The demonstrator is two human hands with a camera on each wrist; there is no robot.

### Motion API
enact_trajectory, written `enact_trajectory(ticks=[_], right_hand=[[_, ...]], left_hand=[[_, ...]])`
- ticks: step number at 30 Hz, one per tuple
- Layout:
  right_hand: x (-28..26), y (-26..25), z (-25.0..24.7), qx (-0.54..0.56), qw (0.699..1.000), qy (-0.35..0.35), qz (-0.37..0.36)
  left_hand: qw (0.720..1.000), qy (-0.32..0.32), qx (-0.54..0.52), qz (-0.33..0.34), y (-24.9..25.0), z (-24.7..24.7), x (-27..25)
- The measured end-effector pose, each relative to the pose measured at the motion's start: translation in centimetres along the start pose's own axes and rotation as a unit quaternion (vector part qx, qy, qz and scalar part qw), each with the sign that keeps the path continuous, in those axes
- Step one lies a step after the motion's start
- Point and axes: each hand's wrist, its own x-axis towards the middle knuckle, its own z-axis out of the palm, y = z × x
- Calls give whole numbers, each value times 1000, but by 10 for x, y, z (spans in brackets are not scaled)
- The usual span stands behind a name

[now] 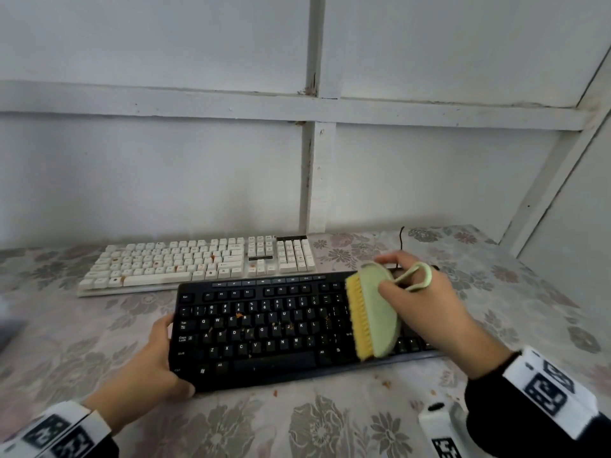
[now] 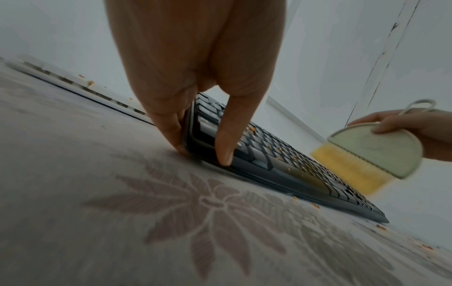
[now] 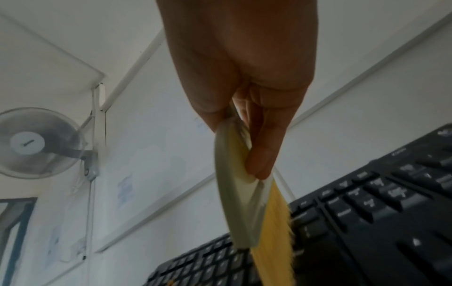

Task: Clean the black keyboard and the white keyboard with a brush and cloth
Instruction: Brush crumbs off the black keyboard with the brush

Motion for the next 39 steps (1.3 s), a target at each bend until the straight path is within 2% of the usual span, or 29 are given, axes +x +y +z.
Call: enact_trajectory(ticks=[2,4,11,19,25,29,35,39], right_hand=[[11,-2,0,0,1000,25,-13],[14,-2,3,-4,1000,18,-9],[-21,10,10,-17,996,-90,8],[13,-15,9,12,1000,2,-29],[2,-5,30,6,999,-47,-17],[-15,1,26,19,997,-81,7],[4,-14,11,34,999,-13,-8],[8,-15,19,14,1000,-20,-17]], left_hand=[[1000,3,1,0,0,0,0],[1000,5,4,2,0,1,0],[1000,7,5,3,0,1,1],[1000,6,-6,10,-3,1,3],[1000,1,10,0,-2,-1,3],[1000,1,23,-4,-4,-2,4],[1000,0,18,-2,-2,-1,3],[1000,-4,7,1,-2,-1,2]])
